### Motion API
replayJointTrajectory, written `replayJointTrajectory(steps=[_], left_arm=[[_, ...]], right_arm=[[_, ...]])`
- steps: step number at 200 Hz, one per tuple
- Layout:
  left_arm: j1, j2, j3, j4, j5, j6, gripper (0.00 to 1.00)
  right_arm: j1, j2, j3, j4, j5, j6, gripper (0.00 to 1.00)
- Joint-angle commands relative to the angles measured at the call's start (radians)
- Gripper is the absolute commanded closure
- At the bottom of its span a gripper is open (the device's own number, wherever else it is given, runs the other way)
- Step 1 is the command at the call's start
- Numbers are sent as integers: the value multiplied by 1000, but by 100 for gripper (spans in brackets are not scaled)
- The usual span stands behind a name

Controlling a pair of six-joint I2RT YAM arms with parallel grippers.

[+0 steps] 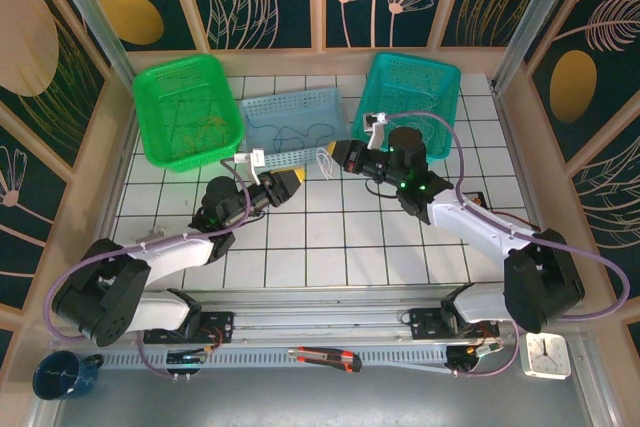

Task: Untangle the cables
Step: Straighten the cable.

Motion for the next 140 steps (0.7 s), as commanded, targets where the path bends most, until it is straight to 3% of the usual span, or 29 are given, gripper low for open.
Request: replayJointTrajectory(steps=[1, 51, 140], left_arm=[[4, 28, 24, 162, 35, -129, 57], [-7, 67, 37, 244, 41, -254, 62], [-42, 121, 54, 296, 38, -295, 61]], right_arm=[[1, -19, -20, 91, -39, 41, 100], [1, -4, -34, 170, -74, 91, 100], [2, 14, -33, 240, -98, 141, 100]])
